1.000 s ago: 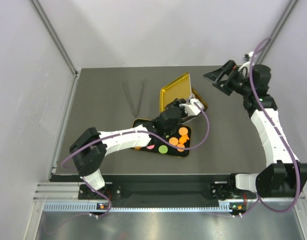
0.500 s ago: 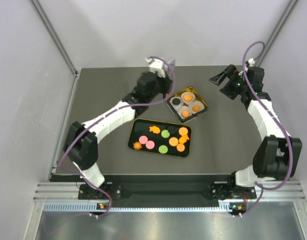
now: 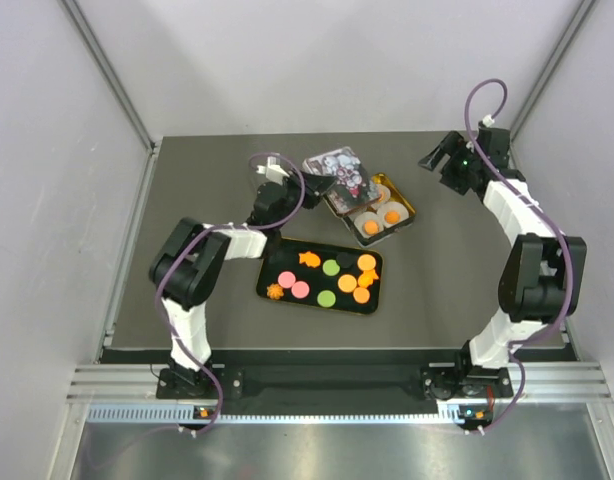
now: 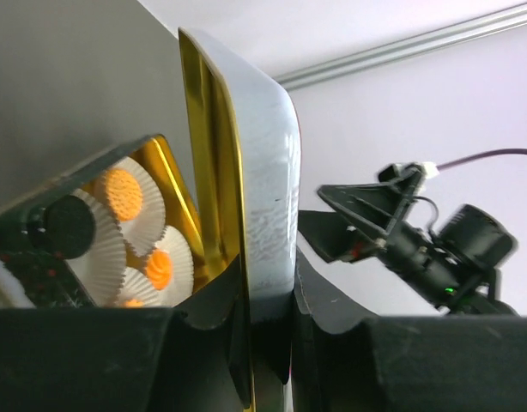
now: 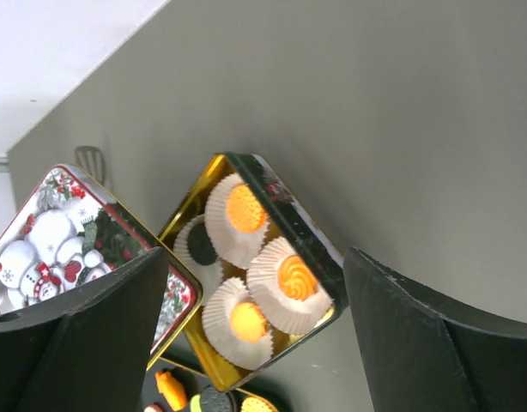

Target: Pack the cookies

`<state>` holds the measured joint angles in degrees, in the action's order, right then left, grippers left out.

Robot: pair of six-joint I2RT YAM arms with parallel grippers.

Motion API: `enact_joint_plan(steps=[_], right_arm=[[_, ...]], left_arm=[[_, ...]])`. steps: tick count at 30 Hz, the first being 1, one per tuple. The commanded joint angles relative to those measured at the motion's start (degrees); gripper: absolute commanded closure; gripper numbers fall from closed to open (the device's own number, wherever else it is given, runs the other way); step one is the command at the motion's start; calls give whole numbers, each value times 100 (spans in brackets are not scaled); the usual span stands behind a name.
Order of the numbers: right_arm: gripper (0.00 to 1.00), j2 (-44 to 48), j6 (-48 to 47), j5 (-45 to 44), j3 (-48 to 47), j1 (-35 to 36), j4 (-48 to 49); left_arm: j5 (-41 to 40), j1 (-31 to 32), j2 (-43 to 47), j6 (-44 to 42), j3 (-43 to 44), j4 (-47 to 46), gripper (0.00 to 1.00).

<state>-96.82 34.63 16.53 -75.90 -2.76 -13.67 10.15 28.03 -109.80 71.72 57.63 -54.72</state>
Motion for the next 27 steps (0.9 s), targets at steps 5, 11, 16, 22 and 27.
enact_joint_plan(steps=[5, 11, 16, 22, 27], right_arm=[[22, -619, -238, -1, -566, 57, -48], [25, -970, -238, 78, -812, 101, -57], [24, -1190, -264, 245, -996, 136, -39], [21, -1392, -282, 455, -1173, 180, 49], [18, -1463, -343, 535, -1243, 233, 145]], left_arm=[[242, 71, -815, 1353, 214, -2781, 93], [224, 158, -1105, 1344, 416, -2807, 87], [136, 229, -1404, 1432, 592, -3027, 83], [57, 352, -1615, 1423, 794, -2957, 82], [22, 431, -1755, 1397, 978, -2957, 82]])
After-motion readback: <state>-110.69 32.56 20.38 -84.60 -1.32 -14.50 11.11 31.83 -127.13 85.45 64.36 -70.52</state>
